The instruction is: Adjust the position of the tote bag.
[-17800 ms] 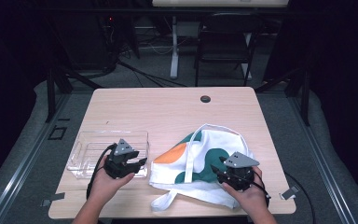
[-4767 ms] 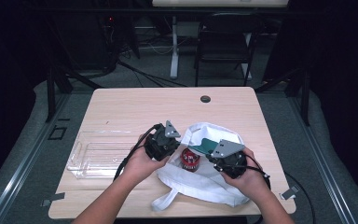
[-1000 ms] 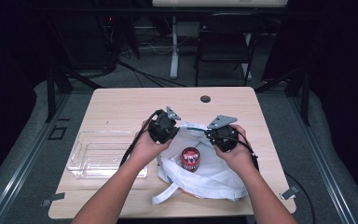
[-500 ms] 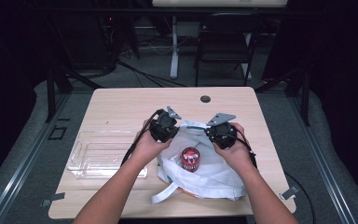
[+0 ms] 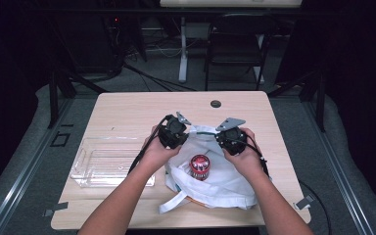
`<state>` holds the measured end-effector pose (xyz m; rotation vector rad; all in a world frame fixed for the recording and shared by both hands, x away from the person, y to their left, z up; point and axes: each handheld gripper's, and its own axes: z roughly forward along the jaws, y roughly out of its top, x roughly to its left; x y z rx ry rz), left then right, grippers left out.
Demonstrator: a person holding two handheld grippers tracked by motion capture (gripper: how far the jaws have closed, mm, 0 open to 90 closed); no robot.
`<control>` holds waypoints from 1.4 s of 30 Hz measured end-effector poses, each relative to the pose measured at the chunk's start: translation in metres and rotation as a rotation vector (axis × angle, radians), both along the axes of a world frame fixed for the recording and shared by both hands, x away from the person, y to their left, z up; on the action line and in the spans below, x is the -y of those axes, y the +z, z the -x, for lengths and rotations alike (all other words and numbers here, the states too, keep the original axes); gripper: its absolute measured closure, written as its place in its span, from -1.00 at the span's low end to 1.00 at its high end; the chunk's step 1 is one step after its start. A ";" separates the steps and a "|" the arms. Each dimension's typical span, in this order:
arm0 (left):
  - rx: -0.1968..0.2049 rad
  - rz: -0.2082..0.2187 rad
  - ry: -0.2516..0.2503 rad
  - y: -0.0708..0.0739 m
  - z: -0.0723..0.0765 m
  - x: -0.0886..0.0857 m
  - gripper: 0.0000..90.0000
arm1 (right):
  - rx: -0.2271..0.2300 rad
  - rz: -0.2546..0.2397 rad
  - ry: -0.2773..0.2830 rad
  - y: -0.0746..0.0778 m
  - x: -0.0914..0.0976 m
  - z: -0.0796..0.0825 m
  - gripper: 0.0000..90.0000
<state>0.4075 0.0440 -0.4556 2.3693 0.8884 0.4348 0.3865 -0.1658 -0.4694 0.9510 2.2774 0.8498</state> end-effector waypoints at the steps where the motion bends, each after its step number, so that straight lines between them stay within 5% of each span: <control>1: -0.002 0.001 -0.001 -0.001 -0.001 0.000 0.96 | 0.000 0.000 0.000 -0.001 0.000 0.000 0.95; 28: -0.027 -0.019 0.024 -0.014 -0.014 0.005 0.96 | -0.031 0.032 -0.007 -0.011 -0.003 -0.010 0.96; 42: -0.072 -0.030 0.041 -0.025 -0.022 0.007 0.96 | -0.069 0.049 -0.014 -0.020 -0.006 -0.016 0.96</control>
